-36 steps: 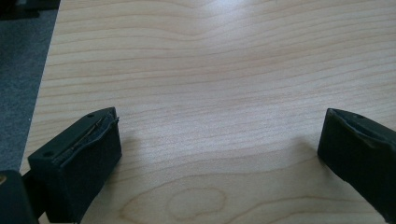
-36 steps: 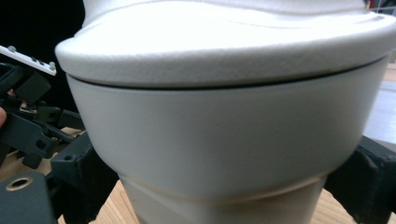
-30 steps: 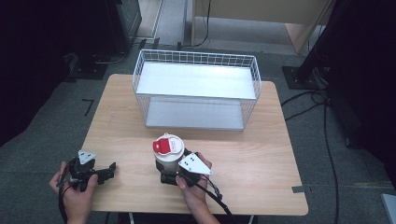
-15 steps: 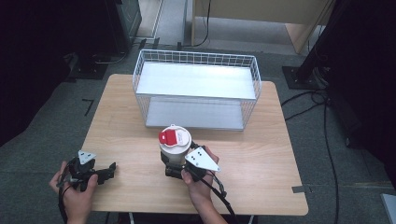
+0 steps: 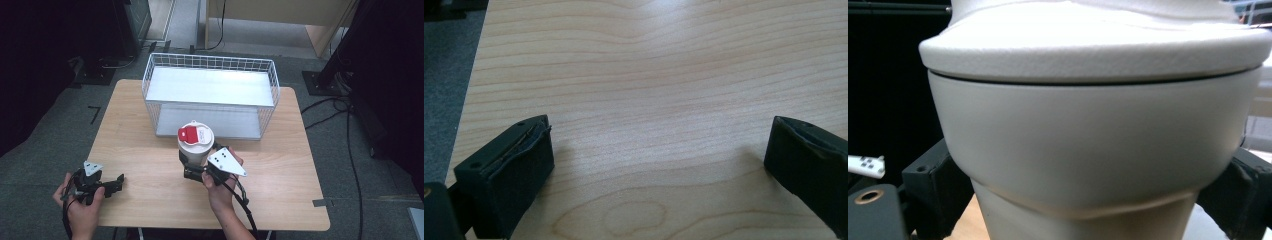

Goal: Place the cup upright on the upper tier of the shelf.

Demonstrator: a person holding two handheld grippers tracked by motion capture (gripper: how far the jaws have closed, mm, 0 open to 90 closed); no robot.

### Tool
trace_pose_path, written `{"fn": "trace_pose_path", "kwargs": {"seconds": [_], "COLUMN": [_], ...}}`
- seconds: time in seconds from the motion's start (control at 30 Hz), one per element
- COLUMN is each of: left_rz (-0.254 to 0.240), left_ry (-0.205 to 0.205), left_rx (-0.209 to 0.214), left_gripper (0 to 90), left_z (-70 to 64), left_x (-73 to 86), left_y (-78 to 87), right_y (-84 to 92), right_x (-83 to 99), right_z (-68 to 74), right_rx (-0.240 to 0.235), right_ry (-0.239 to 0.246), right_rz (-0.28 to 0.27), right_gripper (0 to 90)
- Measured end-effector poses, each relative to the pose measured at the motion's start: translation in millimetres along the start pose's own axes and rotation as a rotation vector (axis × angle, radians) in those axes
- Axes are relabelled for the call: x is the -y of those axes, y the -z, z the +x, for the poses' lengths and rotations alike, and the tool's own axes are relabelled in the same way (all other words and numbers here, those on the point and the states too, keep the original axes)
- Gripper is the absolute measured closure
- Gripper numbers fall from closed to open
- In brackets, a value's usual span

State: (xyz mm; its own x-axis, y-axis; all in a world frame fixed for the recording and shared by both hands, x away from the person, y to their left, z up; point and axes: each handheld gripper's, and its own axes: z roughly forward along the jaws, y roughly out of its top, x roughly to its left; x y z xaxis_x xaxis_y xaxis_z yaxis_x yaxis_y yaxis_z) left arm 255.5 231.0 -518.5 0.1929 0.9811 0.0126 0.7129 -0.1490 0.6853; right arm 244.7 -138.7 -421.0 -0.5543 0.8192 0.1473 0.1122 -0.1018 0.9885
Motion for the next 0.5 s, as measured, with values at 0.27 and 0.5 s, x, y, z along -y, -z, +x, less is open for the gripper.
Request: {"fn": "trace_pose_path", "kwargs": {"seconds": [0.27, 0.5], "left_rz": [0.002, 0.002], "left_ry": [-0.001, 0.0], "left_rx": [0.001, 0.001], "left_gripper": [0.0, 0.0], "left_z": [0.1, 0.1], "left_x": [-0.1, 0.0], "left_y": [0.2, 0.2], "right_y": [0.7, 0.0], "right_x": [-24.1, -50.4], "right_z": [-12.8, -25.9], "right_rx": [0.039, 0.069], "right_ry": [0.019, 0.044], "right_rz": [-0.035, -0.081], "right_gripper": [7.9, 8.0]}}
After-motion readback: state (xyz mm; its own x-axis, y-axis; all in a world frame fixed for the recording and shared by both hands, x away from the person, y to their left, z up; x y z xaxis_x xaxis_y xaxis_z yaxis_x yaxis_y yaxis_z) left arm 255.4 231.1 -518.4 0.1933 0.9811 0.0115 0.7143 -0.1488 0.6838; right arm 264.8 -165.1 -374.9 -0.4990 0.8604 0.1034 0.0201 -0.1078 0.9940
